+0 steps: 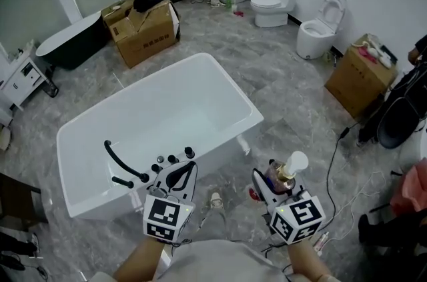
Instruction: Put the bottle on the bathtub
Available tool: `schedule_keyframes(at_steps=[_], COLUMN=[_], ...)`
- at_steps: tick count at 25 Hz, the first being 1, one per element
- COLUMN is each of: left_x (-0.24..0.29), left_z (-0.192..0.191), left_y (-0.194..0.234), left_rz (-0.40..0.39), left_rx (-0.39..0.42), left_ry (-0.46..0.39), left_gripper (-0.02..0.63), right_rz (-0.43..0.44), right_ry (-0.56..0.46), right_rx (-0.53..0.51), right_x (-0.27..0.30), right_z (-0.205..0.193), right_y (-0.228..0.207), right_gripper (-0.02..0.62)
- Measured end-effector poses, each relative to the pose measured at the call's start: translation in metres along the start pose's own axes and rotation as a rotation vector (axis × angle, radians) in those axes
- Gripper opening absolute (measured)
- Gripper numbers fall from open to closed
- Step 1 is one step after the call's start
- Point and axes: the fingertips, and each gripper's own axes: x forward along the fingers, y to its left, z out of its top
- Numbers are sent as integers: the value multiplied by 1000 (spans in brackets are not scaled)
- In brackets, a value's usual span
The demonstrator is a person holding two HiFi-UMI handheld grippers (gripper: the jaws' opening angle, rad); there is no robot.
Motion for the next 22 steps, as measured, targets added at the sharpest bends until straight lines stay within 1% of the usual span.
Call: schedule_keyframes(at_steps=[3,8,13,16,19,22], left_x=[24,79,131,156,177,193], left_z=[6,8,-4,-10,-17,-26], left_y=[14,37,77,96,113,125], left_rz=[-22,-58,-84,-95,-97,-85], left_rx=[17,6,-1,-6,-10,-33], left_ry=[18,35,81,93,94,91], left_gripper=[20,20,20,20,20,20], right_rz=[-3,-6,25,37,31,16], right_ry=[7,15,24,14,-5,-23], right_rx=[-4,-36,-60,-68,-65,-72], right_x=[29,84,153,188,216,239], right_z=[7,14,23,27,28,23], right_y=[-10,-38,-53,-60,-67,-76], right_gripper=[219,219,219,219,219,219])
